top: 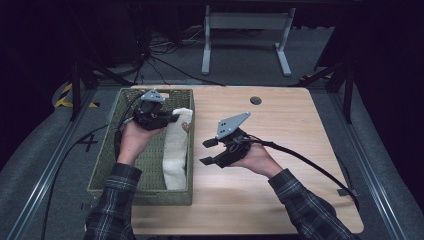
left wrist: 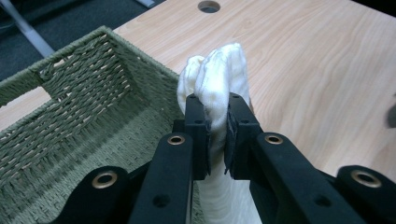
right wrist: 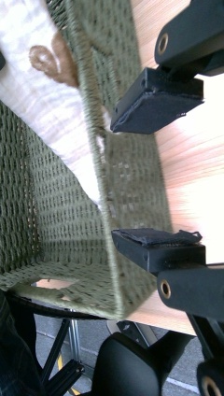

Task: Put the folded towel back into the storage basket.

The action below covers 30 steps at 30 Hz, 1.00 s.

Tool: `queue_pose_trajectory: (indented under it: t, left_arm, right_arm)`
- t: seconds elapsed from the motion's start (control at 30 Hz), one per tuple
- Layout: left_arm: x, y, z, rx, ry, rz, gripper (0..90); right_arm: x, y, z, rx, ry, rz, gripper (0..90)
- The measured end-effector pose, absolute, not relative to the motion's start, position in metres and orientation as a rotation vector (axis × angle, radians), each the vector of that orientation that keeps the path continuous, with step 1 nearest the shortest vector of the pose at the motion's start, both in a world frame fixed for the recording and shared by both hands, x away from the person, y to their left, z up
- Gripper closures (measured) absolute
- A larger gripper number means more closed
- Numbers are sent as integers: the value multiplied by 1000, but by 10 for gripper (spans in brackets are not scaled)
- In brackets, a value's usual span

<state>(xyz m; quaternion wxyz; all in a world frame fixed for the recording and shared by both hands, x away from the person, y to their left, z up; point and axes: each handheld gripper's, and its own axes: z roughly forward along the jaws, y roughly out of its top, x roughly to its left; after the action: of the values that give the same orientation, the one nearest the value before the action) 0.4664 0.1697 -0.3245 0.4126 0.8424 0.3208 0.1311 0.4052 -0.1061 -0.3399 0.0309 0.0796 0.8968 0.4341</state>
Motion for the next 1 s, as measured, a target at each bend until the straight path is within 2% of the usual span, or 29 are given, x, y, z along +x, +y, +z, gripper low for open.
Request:
queue_pose_trajectory:
  t: [0.67,0.9,1.0]
  left_arm:
    - [501,163,-356,2168,956,303,813]
    - [507,164,-367,2176,1000,294,804]
    - [510,165,-369,2171,1002,304,773]
  right_arm:
    - [403,-178,-351,330,2731,1375,386]
    - [403,-189,-355,350,2728,1373,386]
    - [402,-189,-355,344,2730,1367,386]
